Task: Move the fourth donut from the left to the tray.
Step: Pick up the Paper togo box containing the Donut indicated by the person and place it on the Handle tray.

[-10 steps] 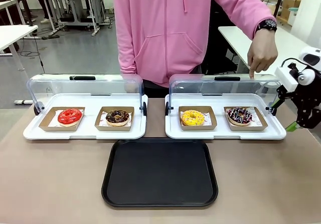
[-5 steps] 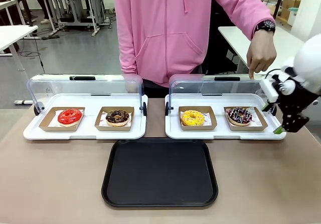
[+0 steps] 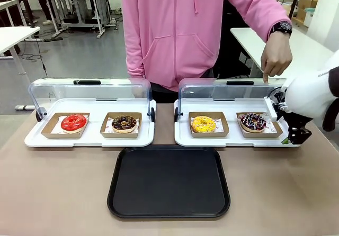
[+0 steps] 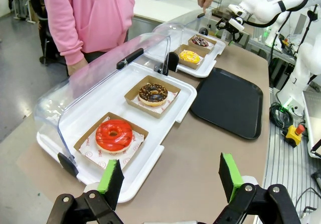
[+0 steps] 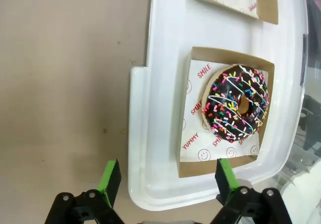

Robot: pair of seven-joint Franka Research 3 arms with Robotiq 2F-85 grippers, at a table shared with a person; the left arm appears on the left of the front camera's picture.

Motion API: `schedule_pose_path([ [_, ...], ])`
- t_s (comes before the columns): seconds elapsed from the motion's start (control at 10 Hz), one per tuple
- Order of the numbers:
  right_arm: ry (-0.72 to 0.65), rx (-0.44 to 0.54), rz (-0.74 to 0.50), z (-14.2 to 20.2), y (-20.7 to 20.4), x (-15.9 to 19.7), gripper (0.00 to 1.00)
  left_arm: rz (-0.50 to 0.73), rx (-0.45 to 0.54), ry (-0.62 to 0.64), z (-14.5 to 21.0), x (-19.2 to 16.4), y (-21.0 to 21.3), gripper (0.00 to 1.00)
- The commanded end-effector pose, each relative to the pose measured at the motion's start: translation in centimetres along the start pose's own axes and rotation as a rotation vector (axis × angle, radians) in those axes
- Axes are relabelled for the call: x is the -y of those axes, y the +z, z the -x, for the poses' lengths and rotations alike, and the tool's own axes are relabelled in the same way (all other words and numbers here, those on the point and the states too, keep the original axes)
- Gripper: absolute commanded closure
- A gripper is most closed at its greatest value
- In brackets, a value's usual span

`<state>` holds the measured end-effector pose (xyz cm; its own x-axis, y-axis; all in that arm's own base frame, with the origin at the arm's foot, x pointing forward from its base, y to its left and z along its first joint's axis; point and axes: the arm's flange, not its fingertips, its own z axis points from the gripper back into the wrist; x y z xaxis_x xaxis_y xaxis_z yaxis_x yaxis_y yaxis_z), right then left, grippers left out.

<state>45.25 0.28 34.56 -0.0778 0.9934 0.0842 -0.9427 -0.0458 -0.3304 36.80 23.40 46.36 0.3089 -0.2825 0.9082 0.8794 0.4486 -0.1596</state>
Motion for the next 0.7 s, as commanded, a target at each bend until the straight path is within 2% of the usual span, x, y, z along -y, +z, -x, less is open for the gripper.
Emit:
schedule_pose_path([
  [0.0, -0.015, -0.046, 0.040, -0.2, -1.2, -0.2, 0.00, 0.005, 0.021, -0.023, -0.1, -0.1, 0.2, 0.00],
  [0.6, -0.038, -0.047, 0.091, 1.8, -3.0, 1.7, 0.00, 0.005, 0.021, -0.023, -0.1, -0.1, 0.2, 0.00],
])
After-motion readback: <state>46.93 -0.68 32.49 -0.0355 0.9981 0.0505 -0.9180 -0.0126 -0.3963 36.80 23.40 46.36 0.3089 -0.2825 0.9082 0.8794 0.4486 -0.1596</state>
